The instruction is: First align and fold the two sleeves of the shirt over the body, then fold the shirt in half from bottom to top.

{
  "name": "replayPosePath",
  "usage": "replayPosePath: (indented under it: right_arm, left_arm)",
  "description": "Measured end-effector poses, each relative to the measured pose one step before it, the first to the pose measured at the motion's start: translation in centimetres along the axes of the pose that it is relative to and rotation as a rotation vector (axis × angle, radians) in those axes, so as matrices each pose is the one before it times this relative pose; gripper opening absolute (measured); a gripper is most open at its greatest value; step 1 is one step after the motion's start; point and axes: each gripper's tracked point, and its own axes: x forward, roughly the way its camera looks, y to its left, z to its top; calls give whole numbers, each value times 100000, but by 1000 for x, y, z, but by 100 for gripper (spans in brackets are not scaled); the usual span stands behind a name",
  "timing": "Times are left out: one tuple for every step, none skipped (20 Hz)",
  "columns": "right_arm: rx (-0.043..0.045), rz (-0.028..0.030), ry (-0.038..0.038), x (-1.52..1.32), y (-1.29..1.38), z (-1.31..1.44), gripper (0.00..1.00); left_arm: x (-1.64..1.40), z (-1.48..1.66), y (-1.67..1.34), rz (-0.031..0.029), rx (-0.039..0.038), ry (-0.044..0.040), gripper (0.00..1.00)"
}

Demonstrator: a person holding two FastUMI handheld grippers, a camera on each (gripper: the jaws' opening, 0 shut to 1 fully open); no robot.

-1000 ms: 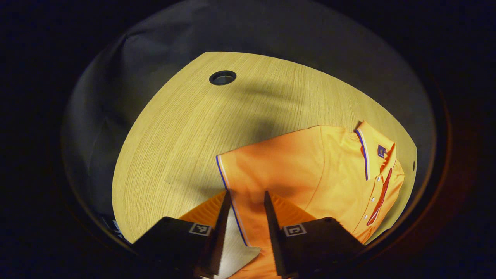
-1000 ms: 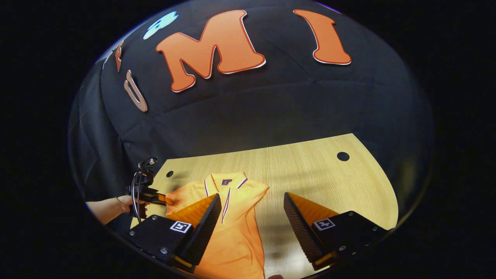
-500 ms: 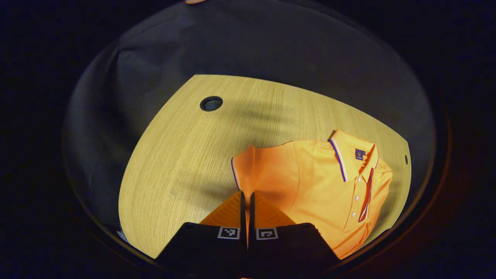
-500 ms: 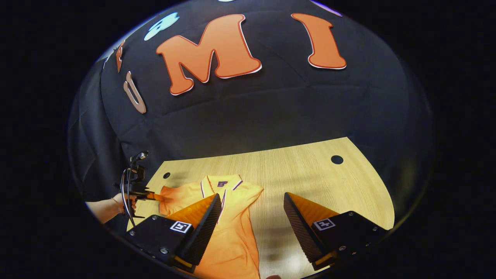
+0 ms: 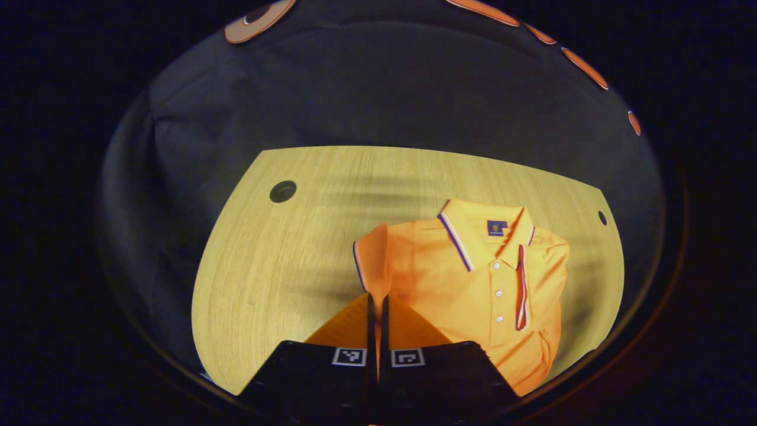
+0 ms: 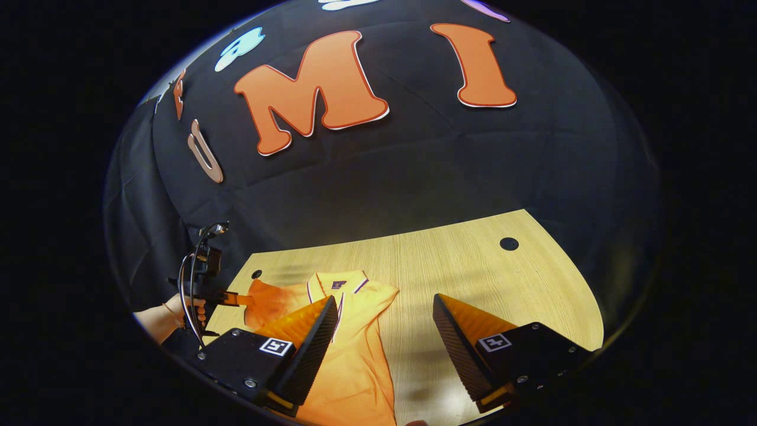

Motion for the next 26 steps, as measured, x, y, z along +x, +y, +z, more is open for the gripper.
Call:
replayPosePath:
  right_arm:
    - [-498, -337, -97, -141, -246, -96, 98]
    - [-471, -304, 113, -78, -168, -150, 98]
    - [-194, -131, 173, -101, -212, -129, 98]
    - [-135, 58, 252, -161, -89, -181, 98]
    - [-186, -216, 203, -77, -114, -142, 98]
    - [-221, -551, 271, -53, -311, -170, 98]
    - [-219, -357, 232, 33, -239, -156, 98]
    - [-27, 11, 351, -116, -114, -190, 98]
    - [292, 44, 399, -124, -125, -82, 98]
    - [341, 105, 327, 15, -60, -176, 98]
    - [277, -182, 379, -26, -144, -169, 98]
    - [122, -371, 327, 117, -126, -210, 98]
    - [-22, -483, 472, -5, -153, -212, 98]
    - [153, -961, 606, 71, -108, -347, 98]
    - [-146, -1465, 832, -55, -254, -369, 98]
    - [-415, -1417, 226, 190, -86, -189, 98]
    - [-918, 169, 494, 518, 144, -252, 98]
    - [-546, -83, 556, -547, 277, -345, 98]
    - [-462, 178, 464, -14, 342, -327, 98]
    - [-551, 125, 866, -106, 339, -369, 98]
    - [-769, 449, 943, -64, 486, -506, 98]
    - [-858, 271, 1047, -142, 463, -510, 98]
    - [-925, 129, 1198, -187, 479, -638, 98]
    - [-1018, 346, 1654, -308, 412, -768, 98]
    - [-1215, 15, 1598, -328, 400, -899, 98]
    - [-1368, -337, 1626, -306, 381, -972, 98]
  left_arm:
    - [-96, -59, -1280, -2007, 458, 199, 1]
    - [18, -73, -1327, -1861, 293, 408, 1]
    - [232, -142, -1358, -1844, 207, 405, 1]
    - [197, -73, -1366, -2000, 359, 541, 1]
    - [176, -257, -1545, -3044, 717, 1057, 1]
    - [141, -198, -1412, -2820, 1153, 972, 1]
    - [299, -249, -1062, -1851, 1257, 813, 1]
    - [147, -89, -893, -1396, 987, 484, 1]
    - [389, -206, -745, -874, 548, 523, 2]
    - [331, -186, -654, -1690, 184, 401, 4]
    - [-22, -153, -929, -2937, -214, 666, 6]
    - [287, -165, -471, -1565, -576, 290, 14]
    - [183, -200, -398, -1651, -559, 205, 19]
    - [-50, -199, -183, -834, -252, 29, 20]
    - [232, -7, -506, -1787, -819, -498, 21]
    - [-609, -328, -335, -2139, -752, -604, 46]
    - [-298, -212, -215, -1864, -773, -1388, 71]
    - [-375, -163, 65, -605, -337, -1267, 95]
    - [-956, -373, 484, 1392, 295, -1822, 98]
    - [-1096, -388, 626, 1803, 859, -1712, 97]
    - [-1264, -344, 765, 1474, 735, -1616, 98]
    - [-1171, -438, 514, 526, 251, -1294, 98]
    - [-1284, -742, 405, 25, -618, -913, 99]
    - [-1370, -721, 594, 643, -1280, -541, 99]
    - [-1470, -1038, 443, -1094, -1314, -860, 98]
    - [-1453, -1084, 97, -2164, -2018, -911, 98]
